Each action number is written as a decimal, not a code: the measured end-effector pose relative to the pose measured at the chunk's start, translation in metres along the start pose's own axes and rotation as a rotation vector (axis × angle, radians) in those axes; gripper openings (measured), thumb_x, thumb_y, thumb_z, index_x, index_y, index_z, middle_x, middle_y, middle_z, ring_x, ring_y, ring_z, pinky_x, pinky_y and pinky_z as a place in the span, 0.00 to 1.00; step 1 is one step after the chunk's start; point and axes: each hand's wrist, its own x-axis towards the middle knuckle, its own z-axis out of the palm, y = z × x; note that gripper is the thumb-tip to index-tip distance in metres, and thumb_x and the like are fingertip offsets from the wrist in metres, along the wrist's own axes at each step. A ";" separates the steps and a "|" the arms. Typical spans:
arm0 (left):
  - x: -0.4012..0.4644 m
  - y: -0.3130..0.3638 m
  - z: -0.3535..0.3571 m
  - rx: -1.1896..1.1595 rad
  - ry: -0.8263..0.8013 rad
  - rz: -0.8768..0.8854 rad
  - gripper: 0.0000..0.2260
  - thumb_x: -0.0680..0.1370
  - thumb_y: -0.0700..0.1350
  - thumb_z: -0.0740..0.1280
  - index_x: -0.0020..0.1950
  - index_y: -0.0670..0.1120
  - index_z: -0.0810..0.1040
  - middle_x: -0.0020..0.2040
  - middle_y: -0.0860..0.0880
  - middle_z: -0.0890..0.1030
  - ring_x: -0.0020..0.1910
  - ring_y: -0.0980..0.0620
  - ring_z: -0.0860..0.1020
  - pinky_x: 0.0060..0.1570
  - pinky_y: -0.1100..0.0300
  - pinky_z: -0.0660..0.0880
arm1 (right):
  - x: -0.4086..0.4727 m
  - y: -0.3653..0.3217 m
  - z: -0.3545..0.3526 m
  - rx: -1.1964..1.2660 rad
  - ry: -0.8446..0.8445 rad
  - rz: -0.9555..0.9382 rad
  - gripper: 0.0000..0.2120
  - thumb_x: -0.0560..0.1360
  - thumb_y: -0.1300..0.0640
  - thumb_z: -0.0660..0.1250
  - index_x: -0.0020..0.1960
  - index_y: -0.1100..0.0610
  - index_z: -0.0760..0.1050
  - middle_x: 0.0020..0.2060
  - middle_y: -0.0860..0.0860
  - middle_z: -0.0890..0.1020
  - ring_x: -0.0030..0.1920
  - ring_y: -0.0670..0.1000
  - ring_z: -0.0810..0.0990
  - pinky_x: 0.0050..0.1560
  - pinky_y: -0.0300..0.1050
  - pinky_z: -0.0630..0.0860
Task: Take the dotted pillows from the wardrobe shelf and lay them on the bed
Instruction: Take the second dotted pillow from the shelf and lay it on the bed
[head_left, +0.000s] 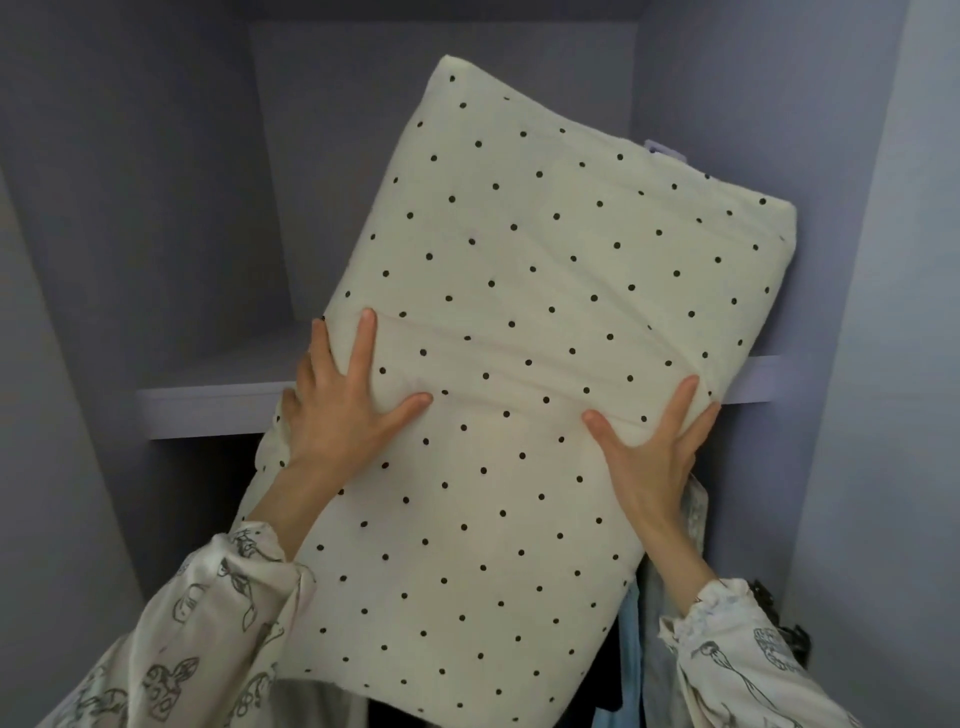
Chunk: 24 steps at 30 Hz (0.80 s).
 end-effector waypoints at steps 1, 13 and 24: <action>0.002 0.000 -0.002 -0.022 -0.015 -0.017 0.46 0.62 0.75 0.58 0.70 0.66 0.35 0.76 0.40 0.48 0.71 0.36 0.56 0.62 0.34 0.60 | 0.001 0.000 -0.001 0.011 -0.003 -0.005 0.49 0.65 0.35 0.69 0.71 0.35 0.36 0.74 0.48 0.37 0.73 0.54 0.48 0.64 0.41 0.48; 0.013 0.001 -0.008 -0.130 -0.099 -0.133 0.47 0.60 0.74 0.64 0.66 0.72 0.33 0.76 0.41 0.47 0.72 0.36 0.55 0.63 0.32 0.57 | -0.007 0.018 -0.023 0.155 -0.060 -0.037 0.40 0.72 0.44 0.67 0.73 0.38 0.43 0.72 0.39 0.55 0.70 0.44 0.58 0.66 0.41 0.56; -0.009 -0.025 -0.028 -0.343 -0.205 -0.150 0.47 0.57 0.77 0.63 0.66 0.73 0.35 0.68 0.40 0.66 0.64 0.38 0.67 0.64 0.39 0.65 | 0.000 -0.007 -0.032 0.185 -0.141 -0.082 0.43 0.64 0.36 0.70 0.69 0.28 0.45 0.62 0.40 0.59 0.59 0.40 0.61 0.59 0.38 0.57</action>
